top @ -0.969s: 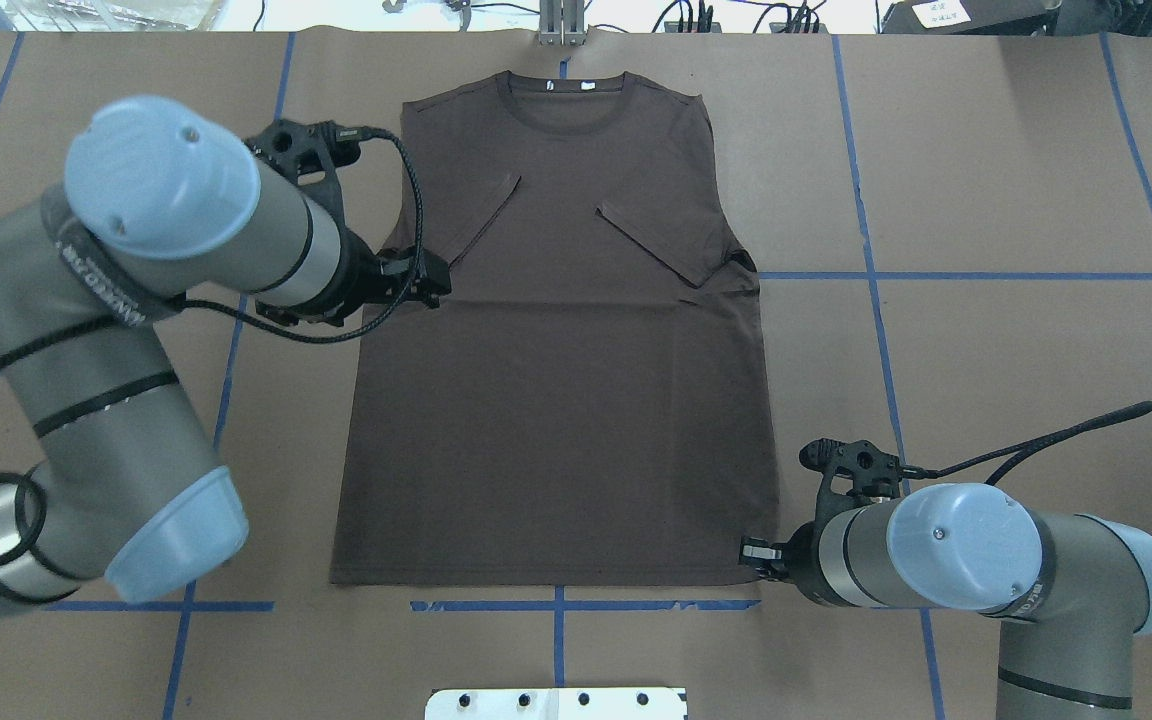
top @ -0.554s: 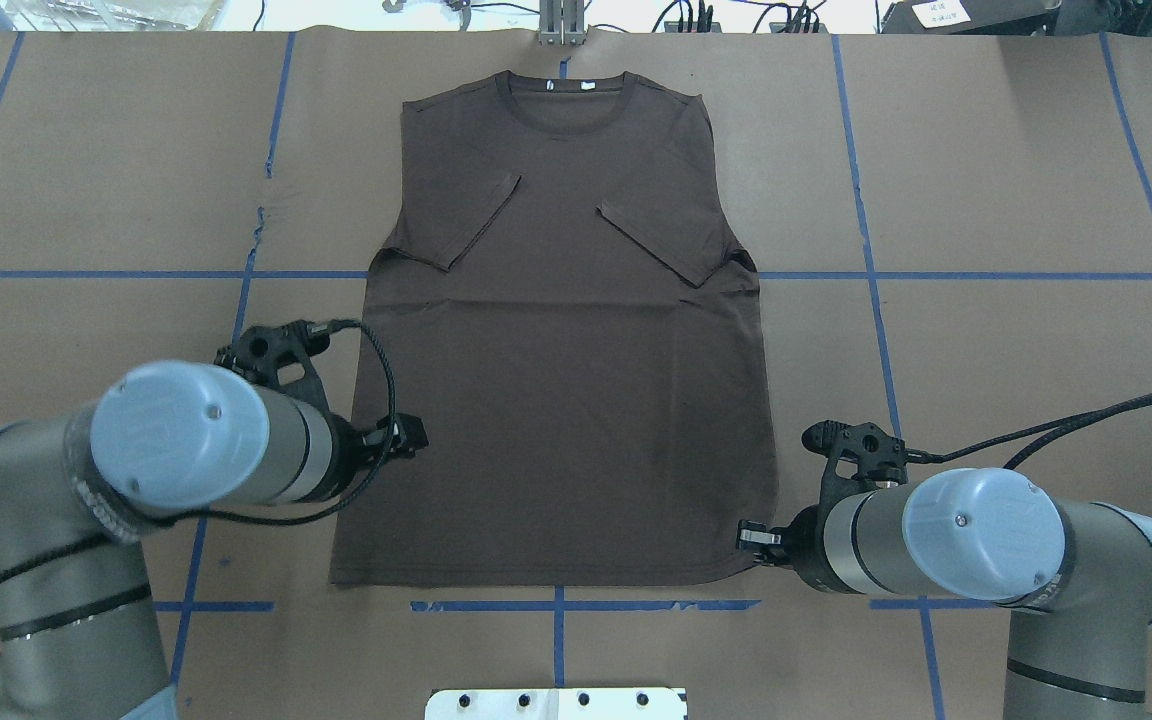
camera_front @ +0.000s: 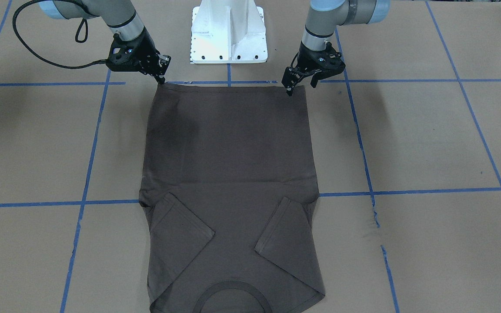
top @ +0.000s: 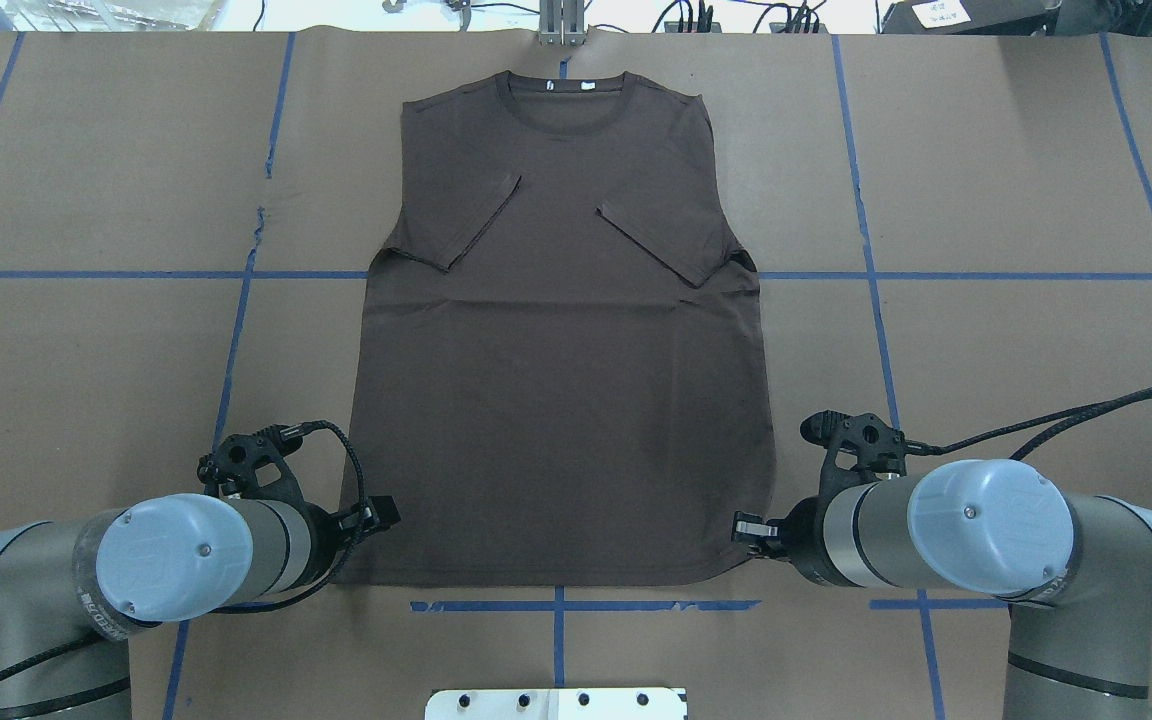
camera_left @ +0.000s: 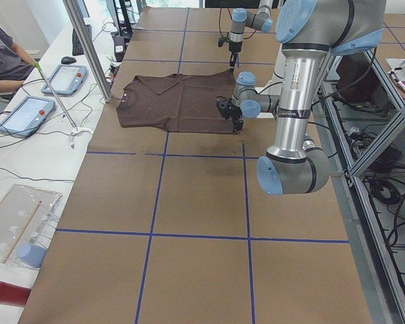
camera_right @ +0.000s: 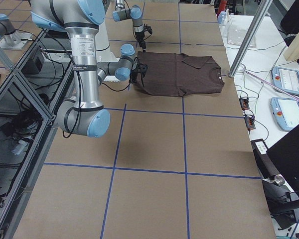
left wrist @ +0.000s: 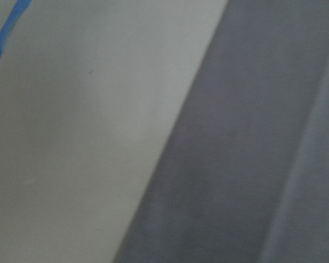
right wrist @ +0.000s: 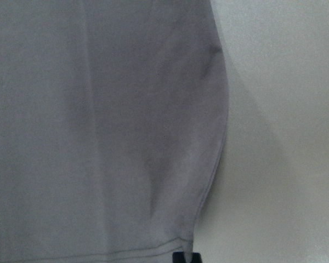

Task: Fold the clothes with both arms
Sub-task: 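Grasp both hem corners with the left and right grippers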

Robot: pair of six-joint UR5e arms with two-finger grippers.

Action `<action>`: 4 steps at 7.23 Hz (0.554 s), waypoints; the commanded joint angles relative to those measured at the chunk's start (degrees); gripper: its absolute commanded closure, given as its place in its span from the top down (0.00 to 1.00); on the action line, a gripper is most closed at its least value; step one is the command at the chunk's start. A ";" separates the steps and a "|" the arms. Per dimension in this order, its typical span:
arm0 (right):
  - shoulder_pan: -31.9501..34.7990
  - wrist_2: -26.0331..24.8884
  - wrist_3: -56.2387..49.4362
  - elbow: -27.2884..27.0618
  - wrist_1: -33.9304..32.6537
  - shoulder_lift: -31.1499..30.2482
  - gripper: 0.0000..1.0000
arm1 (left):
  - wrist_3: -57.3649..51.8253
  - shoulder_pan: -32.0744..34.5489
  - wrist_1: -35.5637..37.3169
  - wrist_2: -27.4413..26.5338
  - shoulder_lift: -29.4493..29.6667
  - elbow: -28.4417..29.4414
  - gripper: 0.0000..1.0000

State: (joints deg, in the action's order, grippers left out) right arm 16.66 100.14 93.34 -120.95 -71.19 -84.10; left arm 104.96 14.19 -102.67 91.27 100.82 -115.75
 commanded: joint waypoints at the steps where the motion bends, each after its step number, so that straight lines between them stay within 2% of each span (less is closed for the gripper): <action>1: 0.12 0.40 0.00 0.02 0.00 0.07 0.00 | 0.16 -0.56 0.18 -0.30 -0.10 0.53 0.96; 4: 0.12 0.41 -0.09 0.19 0.00 0.07 0.00 | 0.34 -2.31 0.36 -0.30 -0.54 0.62 0.95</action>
State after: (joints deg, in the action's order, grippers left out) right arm 16.78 100.53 93.30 -120.88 -71.19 -83.99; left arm 105.20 12.74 -102.42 90.97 100.41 -115.19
